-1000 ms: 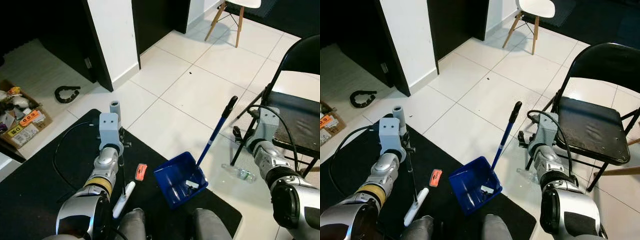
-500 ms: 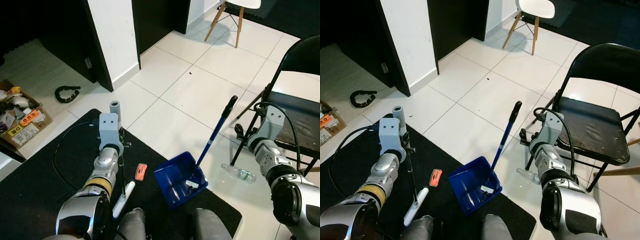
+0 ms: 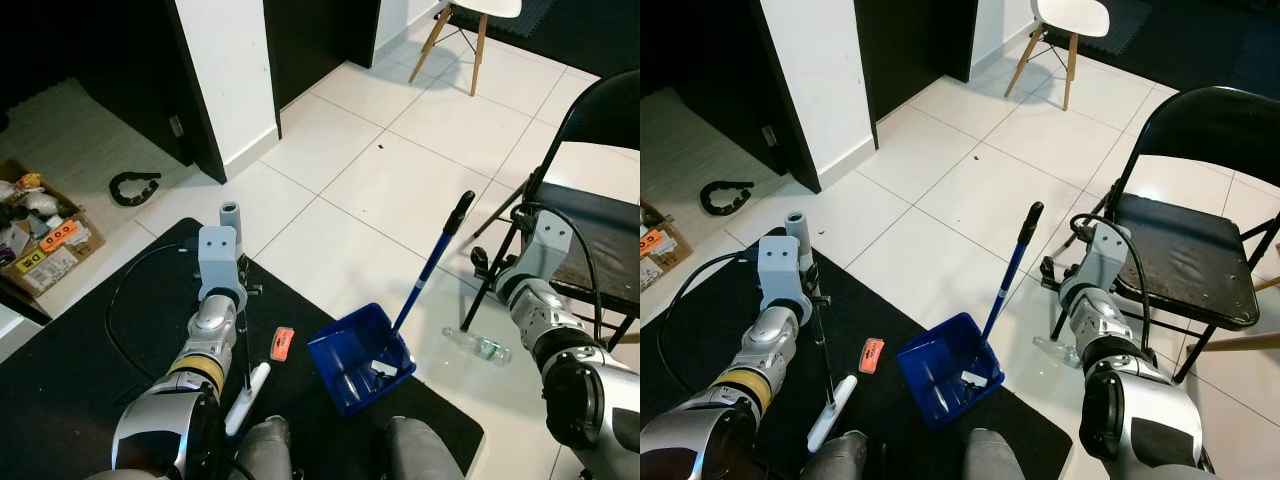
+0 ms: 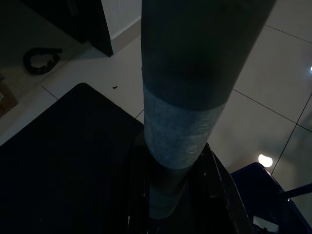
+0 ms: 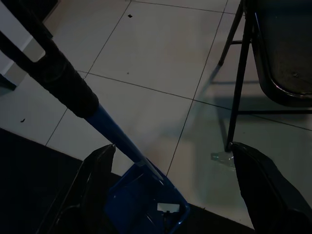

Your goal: Sweep floor

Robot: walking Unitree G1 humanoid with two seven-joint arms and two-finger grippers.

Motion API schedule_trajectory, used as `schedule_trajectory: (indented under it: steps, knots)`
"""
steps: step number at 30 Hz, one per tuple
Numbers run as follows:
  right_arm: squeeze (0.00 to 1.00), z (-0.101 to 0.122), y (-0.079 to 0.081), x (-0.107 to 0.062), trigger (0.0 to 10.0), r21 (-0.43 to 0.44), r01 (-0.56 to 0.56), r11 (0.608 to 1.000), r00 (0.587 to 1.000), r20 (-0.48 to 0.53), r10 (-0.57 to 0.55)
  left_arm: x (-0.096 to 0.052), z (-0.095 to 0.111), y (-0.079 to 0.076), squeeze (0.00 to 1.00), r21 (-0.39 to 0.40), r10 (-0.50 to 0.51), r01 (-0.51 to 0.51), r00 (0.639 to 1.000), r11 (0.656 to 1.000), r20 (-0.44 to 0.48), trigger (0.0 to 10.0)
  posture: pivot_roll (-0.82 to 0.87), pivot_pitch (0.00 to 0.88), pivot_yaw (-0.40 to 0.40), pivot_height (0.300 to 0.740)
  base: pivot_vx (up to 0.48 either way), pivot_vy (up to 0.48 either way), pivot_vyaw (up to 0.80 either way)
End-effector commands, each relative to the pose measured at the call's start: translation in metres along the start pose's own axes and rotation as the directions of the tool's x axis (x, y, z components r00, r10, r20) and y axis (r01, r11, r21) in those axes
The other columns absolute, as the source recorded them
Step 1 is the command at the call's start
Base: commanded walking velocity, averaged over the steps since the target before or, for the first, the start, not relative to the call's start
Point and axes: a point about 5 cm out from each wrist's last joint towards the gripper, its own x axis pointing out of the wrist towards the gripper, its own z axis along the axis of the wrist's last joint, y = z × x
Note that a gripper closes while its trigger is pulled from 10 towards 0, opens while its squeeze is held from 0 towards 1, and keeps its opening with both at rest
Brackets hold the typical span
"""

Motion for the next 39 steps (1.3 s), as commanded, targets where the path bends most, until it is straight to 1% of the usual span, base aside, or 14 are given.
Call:
schedule_trajectory:
  steps: [1,4,9,20,23,24,25,26,27,28,29,30,35,39]
  knots:
    - [0.00,-0.002,-0.004,-0.001,10.0,0.005,0.019,1.000,1.000,-0.020,-0.019,-0.007,-0.023,-0.008,0.00,-0.026,-0.016,0.013,0.995,1.000,-0.096,10.0,-0.05,0.031,-0.066,0.740,0.000,0.000,0.00]
    - [0.00,-0.002,-0.005,-0.001,10.0,0.001,0.022,1.000,1.000,-0.018,-0.022,-0.007,-0.023,-0.008,0.00,-0.026,-0.016,0.014,0.995,1.000,-0.095,10.0,-0.05,0.031,-0.066,0.740,0.000,0.000,0.00]
    - [0.00,-0.001,-0.003,0.000,10.0,-0.040,0.018,0.999,1.000,-0.023,-0.018,-0.007,-0.023,-0.009,0.00,-0.026,-0.017,0.015,0.995,1.000,-0.095,10.0,-0.04,0.031,-0.071,0.740,0.000,0.000,0.00]
    - [0.00,-0.001,-0.002,0.000,10.0,-0.014,0.027,1.000,0.999,-0.022,-0.027,-0.006,-0.022,-0.008,0.00,-0.018,-0.018,0.016,0.995,1.000,-0.096,10.0,-0.04,0.023,-0.064,0.740,0.000,0.000,0.00]
    - [0.00,0.001,-0.003,0.000,10.0,-0.021,0.051,0.998,0.999,-0.008,-0.052,-0.006,-0.021,-0.008,0.00,-0.019,-0.018,0.016,0.995,1.000,-0.096,10.0,-0.05,0.021,-0.061,0.740,0.000,0.000,0.00]
    - [0.00,0.002,-0.006,0.000,10.0,-0.057,0.099,0.993,0.995,0.013,-0.098,-0.006,-0.020,-0.009,0.00,-0.021,-0.019,0.017,0.995,1.000,-0.096,10.0,-0.05,0.018,-0.067,0.740,0.000,0.000,0.00]
    - [0.00,0.002,-0.006,0.000,10.0,-0.057,0.099,0.993,0.995,0.013,-0.098,-0.006,-0.020,-0.009,0.00,-0.021,-0.019,0.017,0.995,1.000,-0.096,10.0,-0.05,0.018,-0.067,0.740,0.000,0.000,0.00]
    - [0.00,0.008,-0.003,0.000,10.0,-0.114,0.097,0.989,0.993,0.080,-0.088,-0.005,-0.019,-0.010,0.00,-0.023,-0.021,0.019,0.995,1.000,-0.095,10.0,-0.04,0.025,-0.073,0.740,0.000,0.000,0.00]
    - [0.00,0.011,0.000,-0.001,10.0,-0.136,0.076,0.988,0.991,0.118,-0.060,-0.005,-0.019,-0.010,0.00,-0.024,-0.021,0.019,0.995,1.000,-0.094,10.0,-0.04,0.025,-0.073,0.740,0.000,0.000,0.00]
    - [0.00,0.011,0.006,-0.001,10.0,-0.171,0.045,0.984,0.989,0.146,-0.020,-0.005,-0.018,-0.011,0.00,-0.025,-0.020,0.018,0.995,1.000,-0.093,10.0,-0.05,0.028,-0.074,0.740,0.000,0.000,0.00]
    - [0.00,0.011,0.006,-0.001,10.0,-0.171,0.045,0.984,0.989,0.146,-0.020,-0.005,-0.018,-0.011,0.00,-0.025,-0.020,0.018,0.995,1.000,-0.093,10.0,-0.05,0.028,-0.074,0.740,0.000,0.000,0.00]
    - [0.00,0.007,0.017,-0.002,10.0,-0.204,-0.013,0.979,0.984,0.169,0.049,-0.005,-0.018,-0.011,0.00,-0.025,-0.019,0.017,0.996,1.000,-0.091,10.0,-0.05,0.035,-0.068,0.740,0.000,0.000,0.00]
    - [0.00,-0.006,0.034,-0.005,10.0,-0.200,-0.114,0.973,0.972,0.179,0.151,-0.005,-0.018,-0.010,0.00,-0.023,-0.018,0.016,0.996,1.000,-0.089,10.0,-0.05,0.049,-0.055,0.740,0.000,0.000,0.00]
    - [0.00,-0.012,0.037,-0.006,10.0,-0.225,-0.097,0.970,0.976,0.170,0.137,-0.005,-0.018,-0.008,0.00,-0.020,-0.017,0.015,0.996,1.000,-0.088,10.0,-0.05,0.056,-0.043,0.740,0.000,0.000,0.00]
